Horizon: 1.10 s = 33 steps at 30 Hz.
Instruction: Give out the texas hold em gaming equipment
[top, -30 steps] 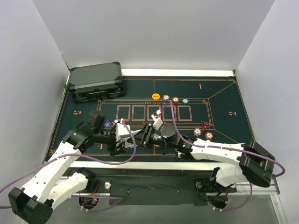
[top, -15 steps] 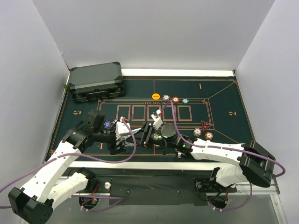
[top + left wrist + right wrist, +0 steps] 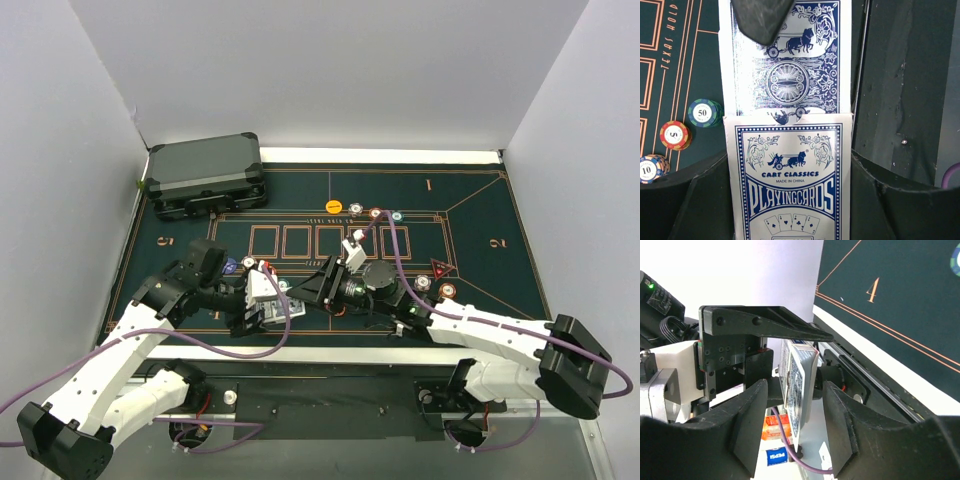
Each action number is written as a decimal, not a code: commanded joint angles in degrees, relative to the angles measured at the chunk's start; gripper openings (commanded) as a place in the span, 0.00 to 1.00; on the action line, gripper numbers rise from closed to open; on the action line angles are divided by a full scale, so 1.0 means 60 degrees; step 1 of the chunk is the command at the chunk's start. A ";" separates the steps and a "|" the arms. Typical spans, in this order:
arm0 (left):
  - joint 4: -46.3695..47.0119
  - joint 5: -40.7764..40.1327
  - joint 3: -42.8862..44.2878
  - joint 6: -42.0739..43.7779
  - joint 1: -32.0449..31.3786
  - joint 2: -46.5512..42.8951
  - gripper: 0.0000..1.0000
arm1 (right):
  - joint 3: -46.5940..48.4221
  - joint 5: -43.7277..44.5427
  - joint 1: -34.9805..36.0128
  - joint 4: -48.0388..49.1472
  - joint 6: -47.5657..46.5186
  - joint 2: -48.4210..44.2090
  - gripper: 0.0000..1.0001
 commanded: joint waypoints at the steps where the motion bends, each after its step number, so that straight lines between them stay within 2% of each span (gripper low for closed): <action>1: -0.0187 0.0224 0.0378 0.0477 -0.0060 -0.0133 0.30 | 0.0561 -0.0158 -0.0069 -0.1240 -0.0831 -0.0340 0.44; 7: -0.0202 0.0150 0.0334 0.0476 -0.0075 -0.0088 0.27 | 0.1367 -0.0100 0.0282 -0.2400 -0.1374 0.0288 0.45; 12: -0.0084 0.0179 0.0232 0.0388 -0.0089 -0.0235 0.24 | 0.1369 -0.0012 0.0400 -0.2197 -0.1302 0.0408 0.42; 22: 0.0179 0.0252 0.0012 0.0169 -0.0089 -0.0425 0.16 | 0.0755 0.0354 0.0152 -0.2593 -0.1302 -0.0690 0.22; 33: 0.0077 0.0223 -0.0003 0.0198 -0.0089 -0.0396 0.13 | 0.0534 0.0310 -0.0287 -0.3074 -0.1389 -0.1438 0.15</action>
